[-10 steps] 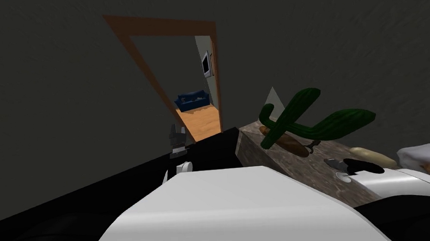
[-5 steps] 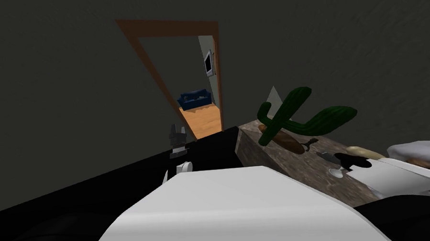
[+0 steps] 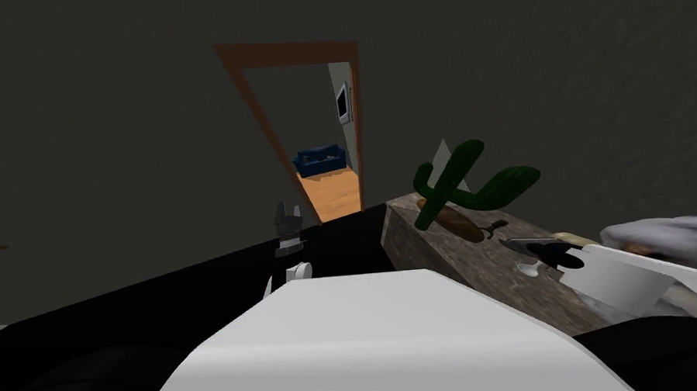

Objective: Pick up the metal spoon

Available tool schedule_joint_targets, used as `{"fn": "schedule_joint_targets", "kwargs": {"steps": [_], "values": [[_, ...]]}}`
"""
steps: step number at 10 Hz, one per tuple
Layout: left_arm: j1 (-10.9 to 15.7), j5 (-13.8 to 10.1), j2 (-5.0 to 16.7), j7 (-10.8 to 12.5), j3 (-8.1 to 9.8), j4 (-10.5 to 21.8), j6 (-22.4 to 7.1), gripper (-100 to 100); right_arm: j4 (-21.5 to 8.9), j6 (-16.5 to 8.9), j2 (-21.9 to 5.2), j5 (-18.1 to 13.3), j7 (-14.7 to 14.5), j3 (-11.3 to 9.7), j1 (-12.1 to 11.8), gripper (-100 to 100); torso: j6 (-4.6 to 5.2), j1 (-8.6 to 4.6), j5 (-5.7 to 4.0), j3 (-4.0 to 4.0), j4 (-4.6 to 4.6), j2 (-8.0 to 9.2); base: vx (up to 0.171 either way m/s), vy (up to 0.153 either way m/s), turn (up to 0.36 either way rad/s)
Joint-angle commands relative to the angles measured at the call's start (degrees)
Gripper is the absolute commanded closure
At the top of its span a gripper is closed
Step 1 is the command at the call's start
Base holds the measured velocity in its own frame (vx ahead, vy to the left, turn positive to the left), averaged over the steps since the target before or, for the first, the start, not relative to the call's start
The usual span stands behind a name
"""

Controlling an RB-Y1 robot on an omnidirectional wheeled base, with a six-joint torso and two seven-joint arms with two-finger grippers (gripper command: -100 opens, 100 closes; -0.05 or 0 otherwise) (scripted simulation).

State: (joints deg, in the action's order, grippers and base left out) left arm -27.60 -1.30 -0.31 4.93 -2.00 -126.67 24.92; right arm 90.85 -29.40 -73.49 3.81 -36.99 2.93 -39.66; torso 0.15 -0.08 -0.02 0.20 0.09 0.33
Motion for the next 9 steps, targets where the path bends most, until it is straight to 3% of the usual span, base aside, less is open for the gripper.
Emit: {"fn": "schedule_joint_targets", "kwargs": {"steps": [1,2,7,8,9], "values": [[0.0,0.0,0.0,0.0,0.00,0.0,0.0,0,0.7,1.9,-2.9,-2.9,0.4,-2.9,0.6,-100,0.00,0.00,0.00,0.00,0.00,0.00,-0.102,-0.015,0.127],[0.0,0.0,0.0,0.0,0.00,0.0,0.0,0,0.7,1.9,-3.0,-3.7,0.4,-3.3,0.6,-100,-0.01,0.01,0.00,0.02,0.00,0.04,-0.082,-0.014,0.034],[0.0,0.0,0.0,0.0,0.00,0.0,0.0,0,2.4,7.1,-11.4,-12.4,2.2,-11.2,1.8,-100,0.02,0.05,0.01,0.02,0.01,0.03,-0.099,-0.015,0.071],[0.0,0.0,0.0,0.0,0.00,0.0,0.0,0,2.4,7.1,-11.8,-13.6,2.2,-12.0,1.8,-100,0.01,0.03,0.01,0.07,0.02,0.12,-0.094,-0.018,0.048],[0.0,0.0,0.0,0.0,0.00,0.0,0.0,0,2.8,8.5,-13.9,-15.6,2.9,-14.3,2.0,-100,0.04,-0.01,-0.01,0.04,0.02,0.05,-0.074,-0.004,0.068]]}}
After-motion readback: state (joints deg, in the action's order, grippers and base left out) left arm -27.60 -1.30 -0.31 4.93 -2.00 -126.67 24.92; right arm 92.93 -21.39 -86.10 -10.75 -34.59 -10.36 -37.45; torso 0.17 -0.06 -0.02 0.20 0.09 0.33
